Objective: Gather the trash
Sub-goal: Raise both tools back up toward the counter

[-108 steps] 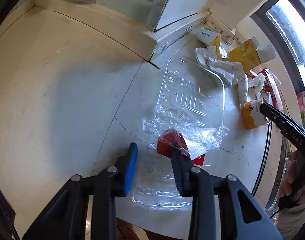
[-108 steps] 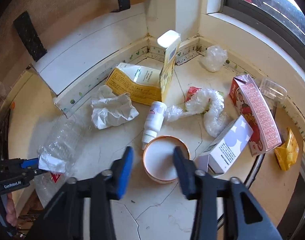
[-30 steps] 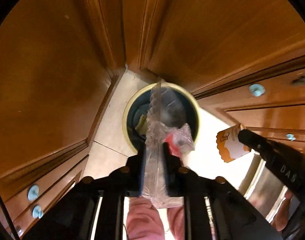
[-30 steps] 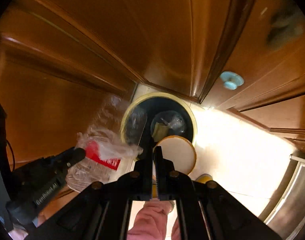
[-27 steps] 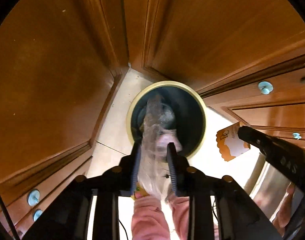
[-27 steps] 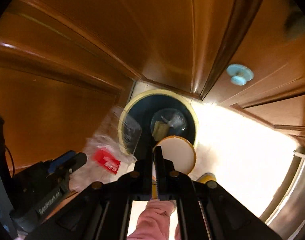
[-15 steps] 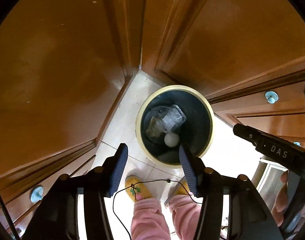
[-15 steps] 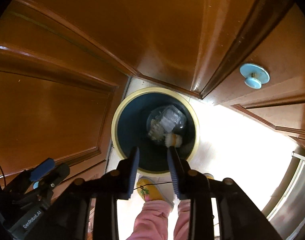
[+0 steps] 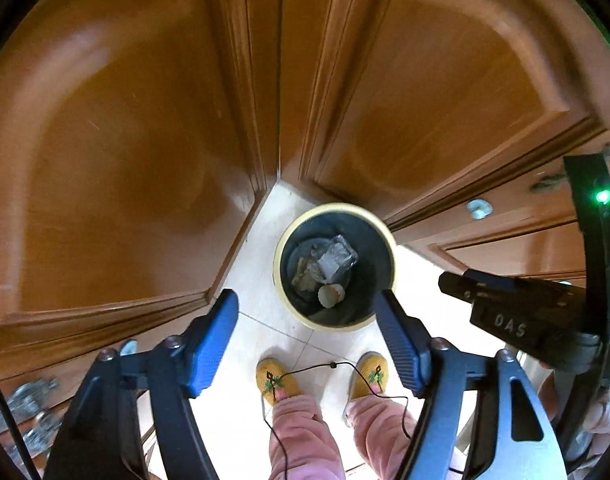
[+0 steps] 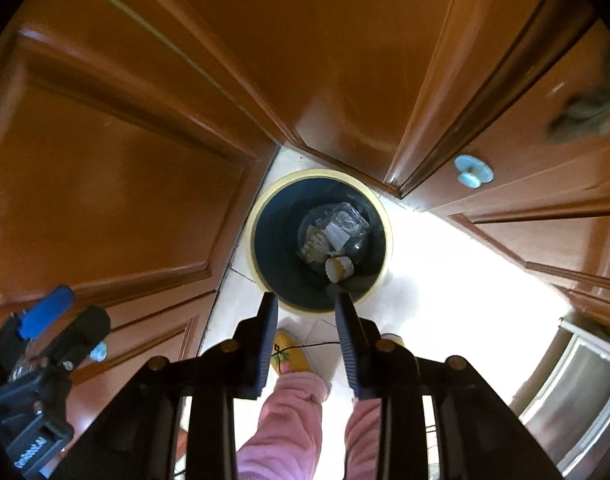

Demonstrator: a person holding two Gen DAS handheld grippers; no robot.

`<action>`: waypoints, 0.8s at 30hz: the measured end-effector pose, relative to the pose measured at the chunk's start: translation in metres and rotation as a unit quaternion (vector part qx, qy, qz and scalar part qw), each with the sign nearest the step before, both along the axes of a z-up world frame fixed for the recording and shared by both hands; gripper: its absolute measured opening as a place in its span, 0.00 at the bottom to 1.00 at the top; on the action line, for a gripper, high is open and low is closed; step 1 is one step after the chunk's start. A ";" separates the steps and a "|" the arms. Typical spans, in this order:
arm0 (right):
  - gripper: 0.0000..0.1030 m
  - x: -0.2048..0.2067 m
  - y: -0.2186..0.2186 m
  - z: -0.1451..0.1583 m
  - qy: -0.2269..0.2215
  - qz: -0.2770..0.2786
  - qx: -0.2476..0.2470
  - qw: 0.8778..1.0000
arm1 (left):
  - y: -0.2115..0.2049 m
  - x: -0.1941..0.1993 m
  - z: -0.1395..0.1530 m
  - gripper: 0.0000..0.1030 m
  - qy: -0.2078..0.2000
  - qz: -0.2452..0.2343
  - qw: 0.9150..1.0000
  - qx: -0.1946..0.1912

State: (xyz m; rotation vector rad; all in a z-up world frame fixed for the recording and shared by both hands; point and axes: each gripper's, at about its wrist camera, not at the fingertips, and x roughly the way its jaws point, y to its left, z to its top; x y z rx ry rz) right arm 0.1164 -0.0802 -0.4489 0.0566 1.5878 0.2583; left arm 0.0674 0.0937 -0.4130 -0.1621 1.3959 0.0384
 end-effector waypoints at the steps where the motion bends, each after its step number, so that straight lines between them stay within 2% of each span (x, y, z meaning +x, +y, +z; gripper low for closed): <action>1: 0.29 -0.003 0.000 0.009 -0.003 0.004 0.001 1.000 | -0.002 -0.002 0.012 0.73 -0.008 -0.002 1.000 0.003; 5: 0.29 -0.013 -0.005 0.051 -0.012 0.013 0.009 1.000 | -0.011 -0.009 0.056 0.79 -0.029 -0.008 0.999 0.012; 11: 0.29 -0.033 -0.011 0.117 -0.040 0.029 0.019 0.999 | -0.023 -0.013 0.114 0.80 -0.038 -0.025 0.999 0.004; 15: 0.29 -0.044 -0.018 0.161 -0.060 0.033 0.033 0.997 | -0.033 -0.017 0.159 0.81 -0.058 -0.039 0.998 0.006; 19: 0.30 -0.050 -0.026 0.198 -0.096 0.040 0.038 0.994 | -0.044 -0.017 0.205 0.84 -0.083 -0.054 0.995 0.008; 24: 0.38 -0.054 -0.038 0.253 -0.165 0.045 0.038 0.984 | -0.060 -0.016 0.253 0.86 -0.118 -0.066 0.991 0.001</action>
